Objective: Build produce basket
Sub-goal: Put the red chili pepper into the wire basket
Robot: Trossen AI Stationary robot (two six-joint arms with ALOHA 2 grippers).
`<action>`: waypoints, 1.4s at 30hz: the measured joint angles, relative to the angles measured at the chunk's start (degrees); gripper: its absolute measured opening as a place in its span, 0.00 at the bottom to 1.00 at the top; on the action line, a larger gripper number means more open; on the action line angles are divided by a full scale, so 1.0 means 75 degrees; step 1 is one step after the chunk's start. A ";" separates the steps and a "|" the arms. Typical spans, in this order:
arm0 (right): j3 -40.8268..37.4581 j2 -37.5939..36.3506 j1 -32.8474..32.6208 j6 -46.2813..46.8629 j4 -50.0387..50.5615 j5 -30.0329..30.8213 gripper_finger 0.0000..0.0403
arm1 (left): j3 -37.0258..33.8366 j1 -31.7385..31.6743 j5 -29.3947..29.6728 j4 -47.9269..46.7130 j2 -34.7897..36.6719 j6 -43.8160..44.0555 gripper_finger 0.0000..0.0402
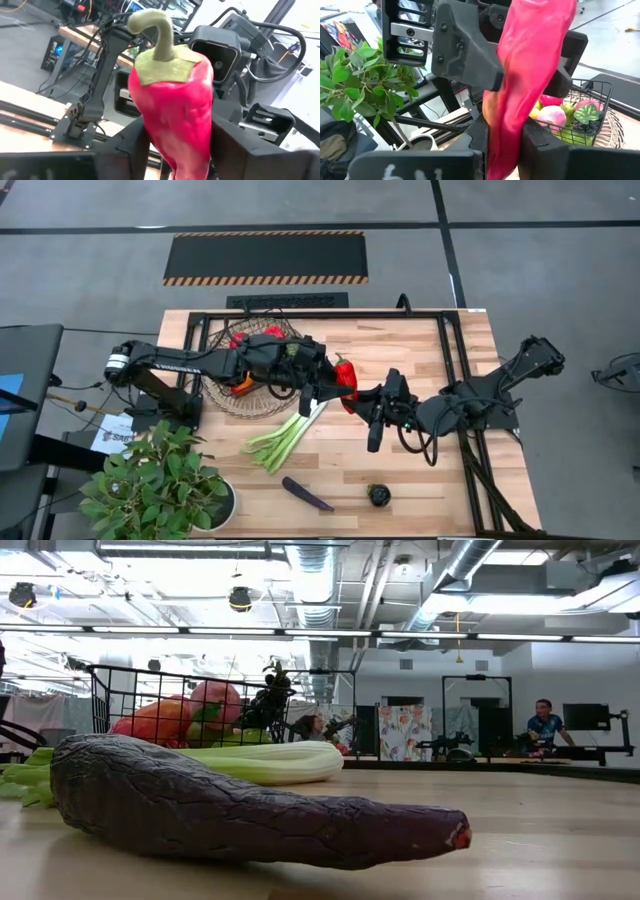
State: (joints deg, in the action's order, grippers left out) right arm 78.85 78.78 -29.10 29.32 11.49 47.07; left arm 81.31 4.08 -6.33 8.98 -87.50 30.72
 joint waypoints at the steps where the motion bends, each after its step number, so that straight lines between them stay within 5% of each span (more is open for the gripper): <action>1: 0.0000 -0.0003 0.0000 -0.0005 0.0006 0.0001 0.17 | 0.0001 0.0000 0.0056 -0.0012 0.0000 0.0001 0.37; 10: 0.0000 -0.0006 0.0000 0.0010 0.0064 -0.0099 0.20 | 0.0000 0.0001 0.0086 -0.0054 0.0000 0.0090 0.30; 19: 0.0006 -0.0052 -0.0104 0.0093 0.0212 -0.0295 0.61 | 0.0045 -0.0017 0.0342 -0.0696 0.0332 -0.0152 0.29; 25: 0.0009 -0.0124 -0.0393 0.0105 0.0275 -0.0301 0.73 | 0.0054 -0.0111 0.1419 -0.1859 0.0920 -0.0414 0.29; 34: 0.0009 -0.0114 -0.1039 0.1321 0.1274 -0.0300 0.72 | 0.0071 -0.0587 0.4197 -0.4896 0.1920 -0.0562 0.29; 42: 0.0009 -0.0111 -0.1317 0.1955 0.1663 -0.0292 0.72 | 0.0068 -0.1153 0.5654 -0.7297 0.1816 -0.0313 0.29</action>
State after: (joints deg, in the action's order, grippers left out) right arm 78.91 77.95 -38.98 43.99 23.96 44.88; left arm 81.82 -4.57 36.07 -45.75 -73.89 28.37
